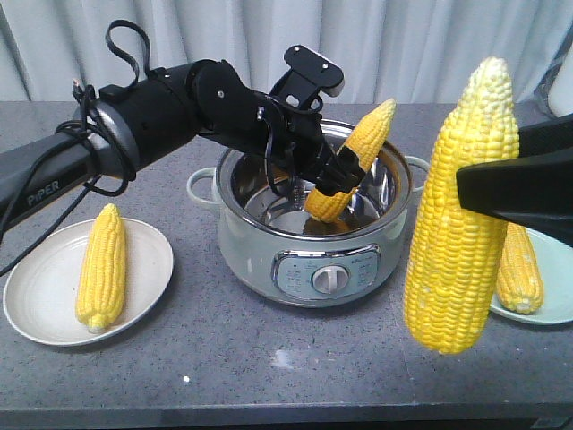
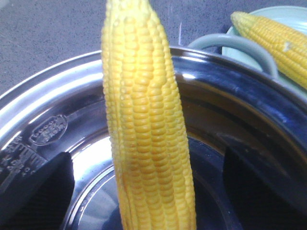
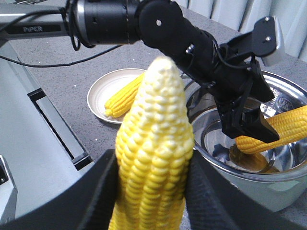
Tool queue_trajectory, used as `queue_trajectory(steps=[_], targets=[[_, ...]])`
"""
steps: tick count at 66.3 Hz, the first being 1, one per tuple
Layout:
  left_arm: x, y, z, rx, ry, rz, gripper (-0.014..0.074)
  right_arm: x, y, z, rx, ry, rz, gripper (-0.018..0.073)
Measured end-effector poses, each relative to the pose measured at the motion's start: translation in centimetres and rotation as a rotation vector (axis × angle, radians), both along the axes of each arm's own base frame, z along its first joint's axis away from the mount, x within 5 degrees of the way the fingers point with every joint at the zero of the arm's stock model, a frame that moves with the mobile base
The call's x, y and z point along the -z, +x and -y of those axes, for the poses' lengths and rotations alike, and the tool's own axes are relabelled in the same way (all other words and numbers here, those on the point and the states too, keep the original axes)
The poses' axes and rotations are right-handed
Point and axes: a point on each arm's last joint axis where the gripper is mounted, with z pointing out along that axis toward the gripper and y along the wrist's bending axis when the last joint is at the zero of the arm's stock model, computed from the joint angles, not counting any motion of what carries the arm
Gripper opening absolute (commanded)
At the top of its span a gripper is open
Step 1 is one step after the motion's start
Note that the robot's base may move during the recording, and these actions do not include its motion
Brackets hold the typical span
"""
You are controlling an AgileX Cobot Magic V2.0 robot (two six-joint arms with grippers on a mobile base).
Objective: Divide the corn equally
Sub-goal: 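Grasp the last corn cob with the left gripper and lift it up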
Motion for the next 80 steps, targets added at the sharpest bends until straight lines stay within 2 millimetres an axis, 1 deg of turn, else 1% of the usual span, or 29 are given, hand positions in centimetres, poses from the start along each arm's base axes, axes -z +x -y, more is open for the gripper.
queue_trajectory(steps=[20,30,36,42,52,59,65,80], targets=[[3.0,1.5,0.7,-0.031,0.003,0.0,0.0593,0.0,0.0,0.0,0.001,0.0,0.001,0.0204],[3.6,1.9,0.9,-0.041,-0.001,0.004,0.0592,0.0,0.0,0.0,0.001,0.001,0.001,0.0204],[3.7,2.0,0.9,-0.045,-0.004,0.01,0.0576,0.0,0.0,0.0,0.002,0.001,0.002,0.0204],[3.7,2.0,0.9,-0.046,-0.005,0.009,0.0524,0.0,0.0,0.0,0.002,0.001,0.002,0.0204],[3.7,2.0,0.9,-0.046,-0.006,0.009,0.0403,0.0,0.0,0.0,0.002,0.001,0.002,0.0204],[3.7,2.0,0.9,-0.048,-0.007,0.007,0.0344,0.0,0.0,0.0,0.002,0.001,0.002,0.0204],[3.7,2.0,0.9,-0.048,-0.007,0.007,0.0323,0.0,0.0,0.0,0.002,0.001,0.002,0.0204],[3.7,2.0,0.9,-0.048,-0.007,0.006,0.0323,0.0,0.0,0.0,0.002,0.001,0.002,0.0204]])
